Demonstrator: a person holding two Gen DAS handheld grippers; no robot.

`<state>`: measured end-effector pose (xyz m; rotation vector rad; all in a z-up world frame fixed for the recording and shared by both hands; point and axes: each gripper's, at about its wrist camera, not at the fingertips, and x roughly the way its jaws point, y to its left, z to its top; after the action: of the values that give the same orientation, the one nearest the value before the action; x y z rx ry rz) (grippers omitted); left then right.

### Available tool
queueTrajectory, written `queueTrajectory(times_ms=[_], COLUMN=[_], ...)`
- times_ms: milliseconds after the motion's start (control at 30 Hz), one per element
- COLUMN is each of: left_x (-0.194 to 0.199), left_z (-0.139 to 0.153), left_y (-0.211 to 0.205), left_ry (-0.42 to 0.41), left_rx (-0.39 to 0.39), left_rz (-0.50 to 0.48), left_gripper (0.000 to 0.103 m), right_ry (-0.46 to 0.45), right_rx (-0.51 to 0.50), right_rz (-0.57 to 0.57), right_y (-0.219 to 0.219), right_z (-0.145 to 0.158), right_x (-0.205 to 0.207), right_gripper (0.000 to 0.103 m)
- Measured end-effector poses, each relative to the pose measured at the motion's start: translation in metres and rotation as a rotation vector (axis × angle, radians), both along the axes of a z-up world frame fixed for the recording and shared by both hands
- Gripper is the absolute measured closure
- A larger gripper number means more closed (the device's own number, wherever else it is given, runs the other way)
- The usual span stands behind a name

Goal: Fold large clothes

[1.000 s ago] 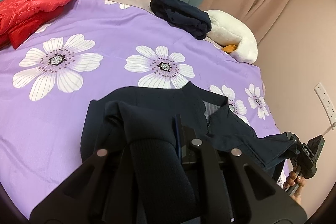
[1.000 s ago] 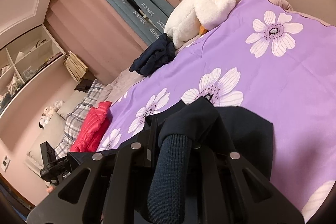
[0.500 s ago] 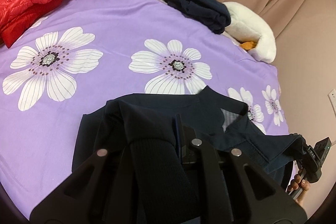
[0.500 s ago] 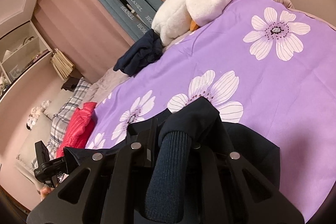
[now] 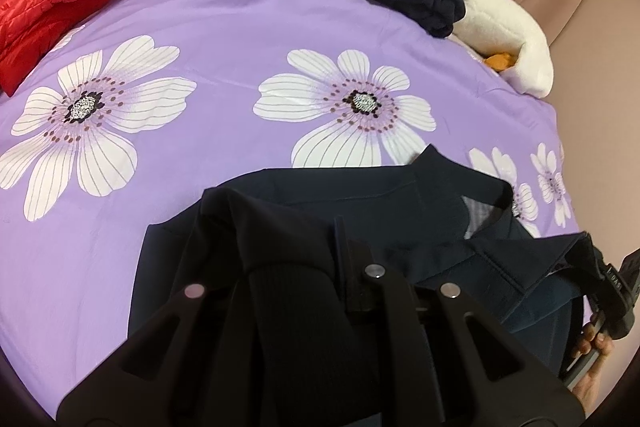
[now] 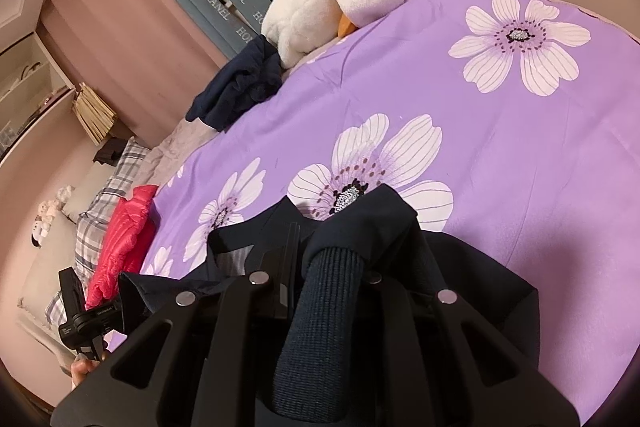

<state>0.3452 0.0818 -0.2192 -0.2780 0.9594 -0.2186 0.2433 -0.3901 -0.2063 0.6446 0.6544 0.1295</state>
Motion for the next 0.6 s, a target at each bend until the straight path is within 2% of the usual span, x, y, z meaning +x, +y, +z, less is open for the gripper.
queueTrajectory(times_ms=[267,600], left_x=[0.006,0.009], left_z=[-0.015,-0.026], left_y=[-0.007,-0.011], left_ry=[0.011,0.024], left_rx=[0.064,0.093], left_rz=[-0.013,-0.019], left_gripper=[0.092,0.091], right_ry=[0.045,0.081], right_rx=[-0.006,-0.006], right_rz=[-0.009,-0.015], right_y=[-0.001,-0.002], right_z=[-0.013,-0.024], right_x=[0.009,0.015], right_gripper=[0.089,0.089])
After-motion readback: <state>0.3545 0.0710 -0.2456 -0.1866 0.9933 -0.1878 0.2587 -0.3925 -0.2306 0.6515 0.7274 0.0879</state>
